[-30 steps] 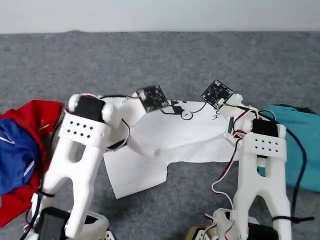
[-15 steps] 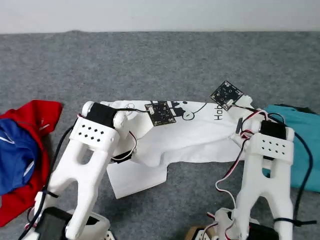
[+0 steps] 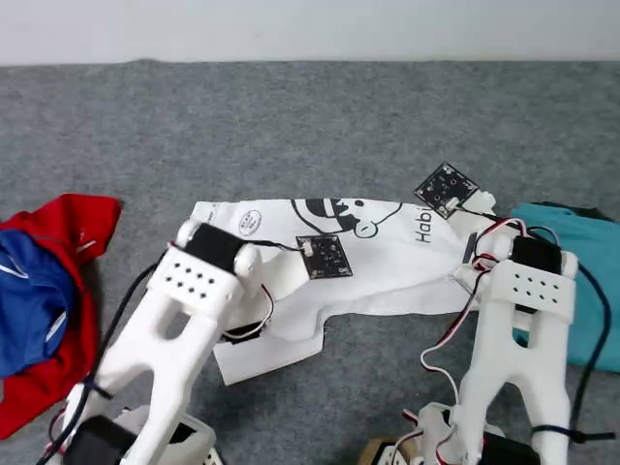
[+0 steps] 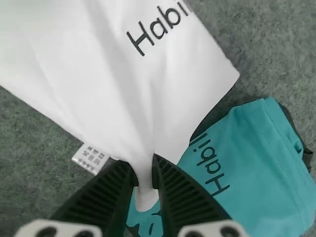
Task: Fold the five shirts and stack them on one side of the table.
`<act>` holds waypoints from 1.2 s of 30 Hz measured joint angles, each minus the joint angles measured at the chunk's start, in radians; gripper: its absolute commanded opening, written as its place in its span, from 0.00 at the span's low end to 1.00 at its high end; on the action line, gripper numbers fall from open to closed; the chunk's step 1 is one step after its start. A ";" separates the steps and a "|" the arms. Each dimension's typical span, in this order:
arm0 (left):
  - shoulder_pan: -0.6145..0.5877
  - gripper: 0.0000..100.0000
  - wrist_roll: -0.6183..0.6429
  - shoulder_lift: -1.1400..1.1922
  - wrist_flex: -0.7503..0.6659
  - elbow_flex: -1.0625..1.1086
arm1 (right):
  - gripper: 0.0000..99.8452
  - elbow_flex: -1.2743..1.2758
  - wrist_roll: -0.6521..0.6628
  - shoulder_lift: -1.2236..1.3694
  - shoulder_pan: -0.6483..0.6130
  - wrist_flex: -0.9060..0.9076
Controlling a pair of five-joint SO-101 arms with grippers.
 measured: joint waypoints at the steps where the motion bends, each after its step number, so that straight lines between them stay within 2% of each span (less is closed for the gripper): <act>1: 0.000 0.01 0.000 -0.015 0.000 0.000 | 0.01 0.000 0.000 0.000 0.000 0.000; 9: 0.000 0.02 0.000 -0.037 0.000 0.006 | 0.02 0.000 0.000 0.000 0.002 0.000; 11: 0.000 0.06 0.000 -0.043 0.000 0.006 | 0.06 0.000 0.000 0.000 0.006 0.000; 14: 0.000 0.09 0.003 -0.046 0.000 0.029 | 0.18 0.000 0.000 0.000 0.009 0.015; 16: 0.000 0.11 0.044 -0.046 0.000 0.032 | 0.20 0.000 0.000 0.000 0.029 0.028; 21: 0.003 0.12 0.160 -0.046 0.000 0.035 | 0.20 0.000 0.000 0.000 0.063 0.040; 30: 0.009 0.11 0.180 -0.046 0.000 0.035 | 0.17 0.000 -0.002 0.000 0.078 0.041; 34: -0.008 0.03 0.180 -0.046 0.000 0.009 | 0.13 0.000 -0.002 0.000 0.061 0.041; 36: -0.057 0.00 0.180 -0.046 -0.002 -0.038 | 0.09 0.000 -0.002 0.000 0.021 0.041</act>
